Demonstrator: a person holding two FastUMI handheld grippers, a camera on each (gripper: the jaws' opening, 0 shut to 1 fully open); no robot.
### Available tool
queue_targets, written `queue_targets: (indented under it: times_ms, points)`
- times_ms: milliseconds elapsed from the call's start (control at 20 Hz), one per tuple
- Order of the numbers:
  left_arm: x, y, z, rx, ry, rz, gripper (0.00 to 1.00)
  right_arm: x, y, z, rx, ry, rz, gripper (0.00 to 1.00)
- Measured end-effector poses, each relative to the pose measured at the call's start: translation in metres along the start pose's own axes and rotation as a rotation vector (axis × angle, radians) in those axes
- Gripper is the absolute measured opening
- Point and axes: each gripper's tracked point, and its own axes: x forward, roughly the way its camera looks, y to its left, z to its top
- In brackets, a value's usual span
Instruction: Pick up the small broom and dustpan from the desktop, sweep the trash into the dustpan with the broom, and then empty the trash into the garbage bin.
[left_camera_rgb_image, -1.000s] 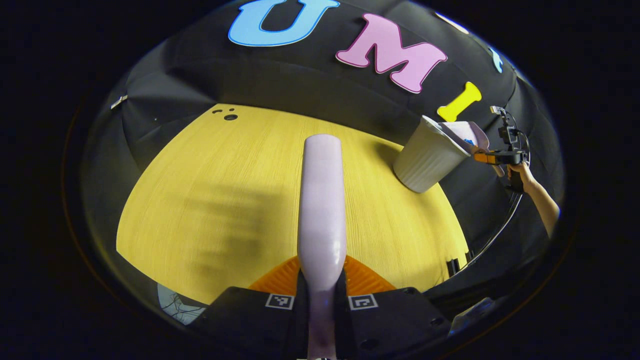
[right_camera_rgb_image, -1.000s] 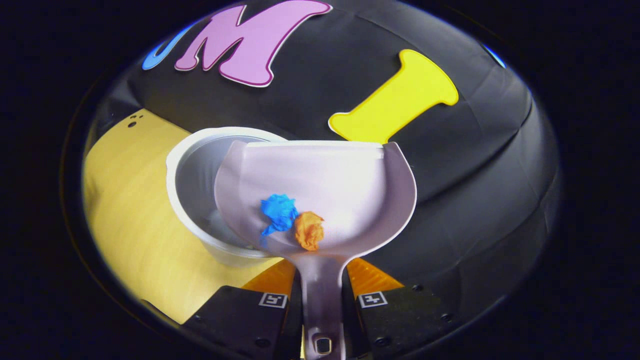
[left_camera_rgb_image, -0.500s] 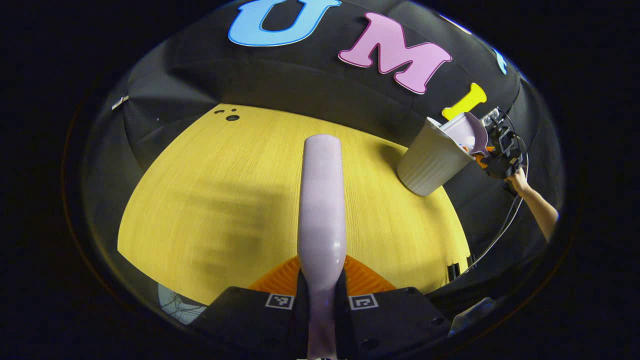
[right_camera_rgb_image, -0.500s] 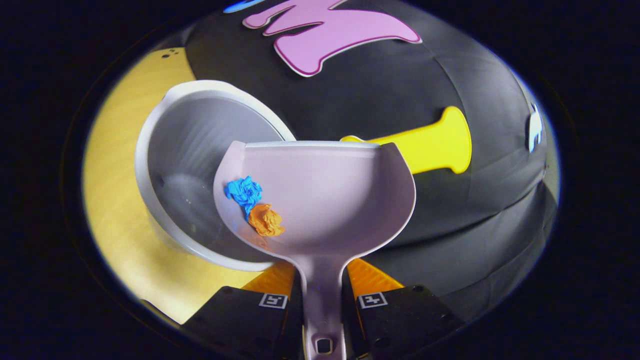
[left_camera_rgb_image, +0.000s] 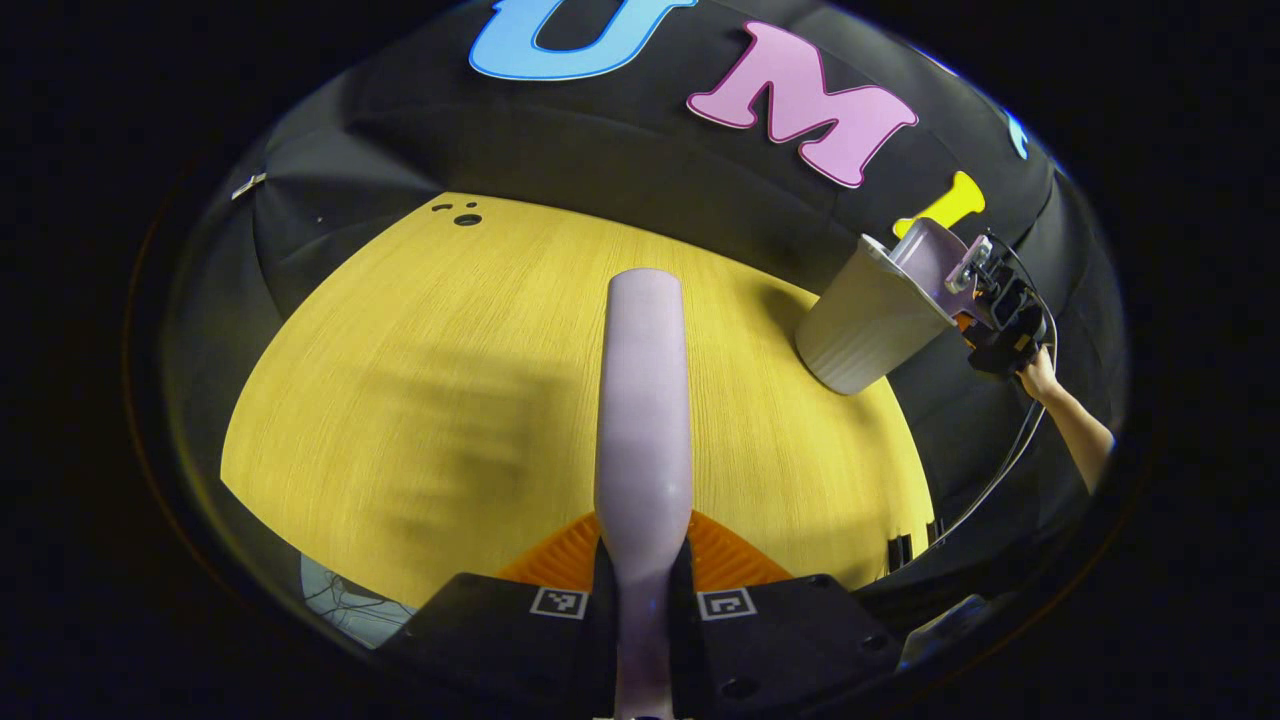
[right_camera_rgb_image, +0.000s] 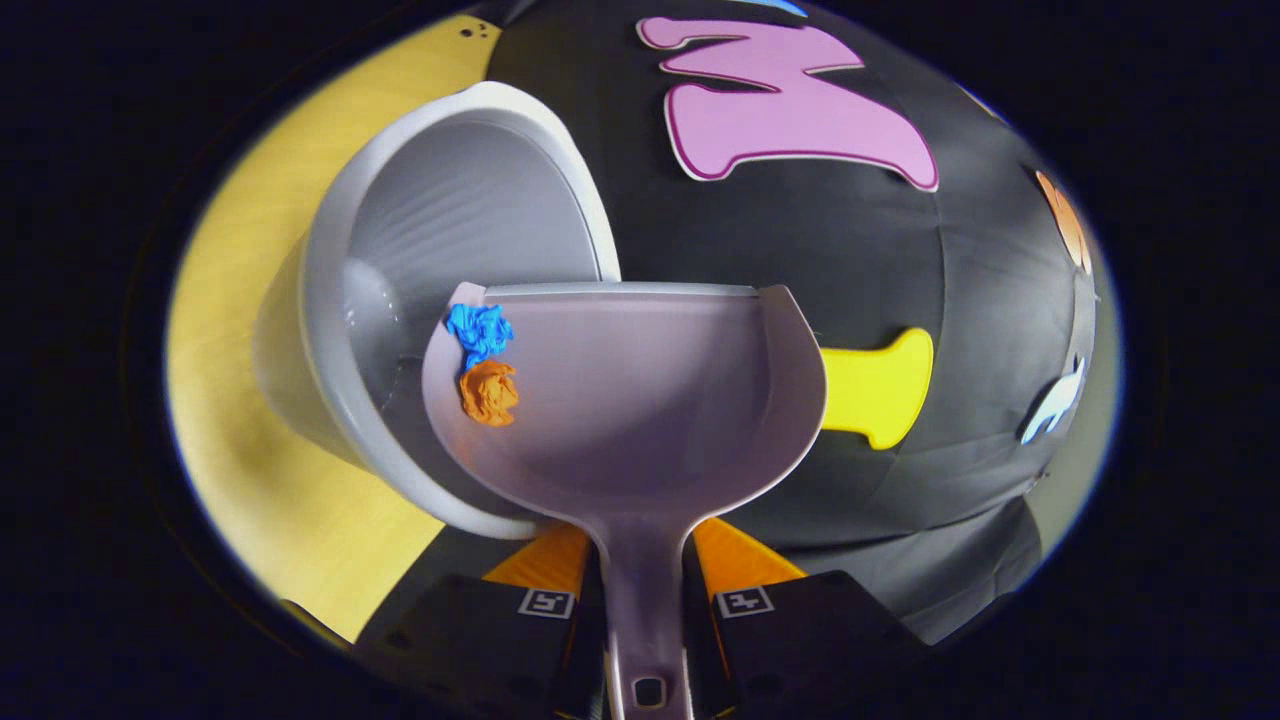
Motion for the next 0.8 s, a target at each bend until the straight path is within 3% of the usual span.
queue_targets:
  times_ms: [300,400,500,650,800]
  points:
    - [0.004,-0.006,-0.006,0.002,0.008,0.0,0.24,0.011,-0.014,0.0,-0.198,-0.069,-0.012,0.33]
    - [0.003,-0.008,-0.006,0.008,0.005,0.0,0.24,0.005,-0.008,0.005,-0.244,-0.085,-0.009,0.4]
    - [0.002,-0.01,-0.004,0.012,-0.003,-0.003,0.26,0.002,-0.008,0.009,-0.293,-0.106,-0.013,0.36]
    - [0.001,-0.01,0.0,0.01,-0.019,-0.002,0.26,0.002,-0.009,0.011,-0.292,-0.113,0.0,0.36]
    - [-0.002,-0.008,0.001,0.0,-0.031,0.001,0.26,0.004,-0.013,0.008,-0.215,-0.08,0.046,0.36]
